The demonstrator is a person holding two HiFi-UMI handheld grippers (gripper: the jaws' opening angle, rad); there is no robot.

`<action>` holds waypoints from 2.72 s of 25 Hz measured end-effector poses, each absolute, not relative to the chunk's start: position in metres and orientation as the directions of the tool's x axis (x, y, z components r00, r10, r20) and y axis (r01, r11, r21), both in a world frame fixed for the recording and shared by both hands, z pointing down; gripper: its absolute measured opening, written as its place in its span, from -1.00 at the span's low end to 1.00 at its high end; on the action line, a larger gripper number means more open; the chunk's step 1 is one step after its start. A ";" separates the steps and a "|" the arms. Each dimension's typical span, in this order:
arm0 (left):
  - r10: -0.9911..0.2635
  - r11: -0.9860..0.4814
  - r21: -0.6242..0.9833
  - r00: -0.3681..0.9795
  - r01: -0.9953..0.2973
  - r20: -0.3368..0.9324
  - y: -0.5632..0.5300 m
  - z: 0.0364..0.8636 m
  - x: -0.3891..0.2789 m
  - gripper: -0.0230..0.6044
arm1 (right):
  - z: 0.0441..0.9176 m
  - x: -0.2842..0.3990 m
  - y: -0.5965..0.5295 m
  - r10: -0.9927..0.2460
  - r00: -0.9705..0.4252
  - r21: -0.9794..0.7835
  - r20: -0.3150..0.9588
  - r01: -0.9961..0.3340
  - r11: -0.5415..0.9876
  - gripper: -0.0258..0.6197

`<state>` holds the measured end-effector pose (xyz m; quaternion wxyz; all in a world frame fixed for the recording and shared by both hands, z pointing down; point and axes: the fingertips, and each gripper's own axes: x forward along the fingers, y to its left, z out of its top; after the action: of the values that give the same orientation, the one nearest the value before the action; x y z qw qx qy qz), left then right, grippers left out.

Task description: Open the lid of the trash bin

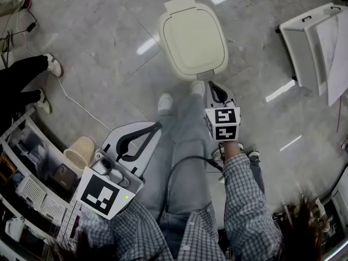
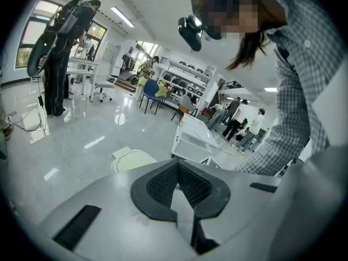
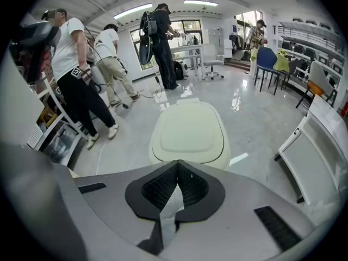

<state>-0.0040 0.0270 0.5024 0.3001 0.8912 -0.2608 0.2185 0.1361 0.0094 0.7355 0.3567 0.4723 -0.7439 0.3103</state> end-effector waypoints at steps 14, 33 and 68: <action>-0.398 -0.631 0.429 0.745 -0.646 0.535 0.019 0.498 -0.019 -0.91 | 0.793 0.136 0.013 -0.381 -0.274 -0.114 0.883 -0.913 0.392 -0.86; -0.413 -0.624 0.430 0.743 -0.652 0.527 0.016 0.497 -0.021 -0.91 | 0.803 0.137 0.015 -0.336 -0.271 -0.131 0.902 -0.914 0.385 -0.86; -0.493 -0.640 0.365 0.726 -0.676 0.480 0.002 0.421 -0.020 -0.91 | 0.627 0.170 -0.006 -0.625 -0.301 -0.197 0.720 -0.953 0.232 -0.86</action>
<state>-0.0196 0.0021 0.4209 0.2683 0.8893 -0.3287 0.1704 0.1700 -0.0063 0.6265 0.2576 0.5319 -0.7413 0.3180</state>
